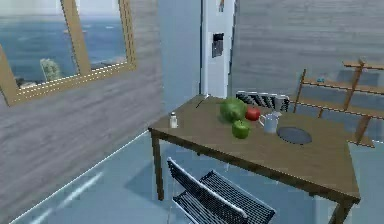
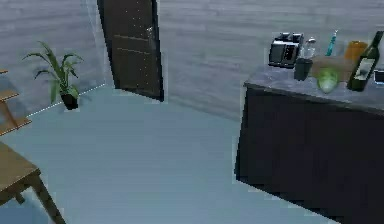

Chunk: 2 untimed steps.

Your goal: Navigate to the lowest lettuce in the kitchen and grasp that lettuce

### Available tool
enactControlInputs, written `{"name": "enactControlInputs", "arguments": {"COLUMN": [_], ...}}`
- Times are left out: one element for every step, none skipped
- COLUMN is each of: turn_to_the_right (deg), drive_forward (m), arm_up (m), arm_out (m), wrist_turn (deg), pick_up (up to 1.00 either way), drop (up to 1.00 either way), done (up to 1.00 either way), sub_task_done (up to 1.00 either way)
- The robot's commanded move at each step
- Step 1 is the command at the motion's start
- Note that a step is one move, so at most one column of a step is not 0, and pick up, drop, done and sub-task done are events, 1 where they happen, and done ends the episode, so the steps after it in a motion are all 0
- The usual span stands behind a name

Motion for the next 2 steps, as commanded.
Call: {"name": "enactControlInputs", "arguments": {"turn_to_the_right": [45.0, 45.0], "drive_forward": [0.0, 0.0], "arm_up": [0.0, 0.0], "arm_out": [0.0, 0.0], "wrist_turn": [0.0, 0.0], "pick_up": [0.0, 0.0], "drop": [0.0, 0.0], "done": [0.0, 0.0], "sub_task_done": [0.0, 0.0]}}
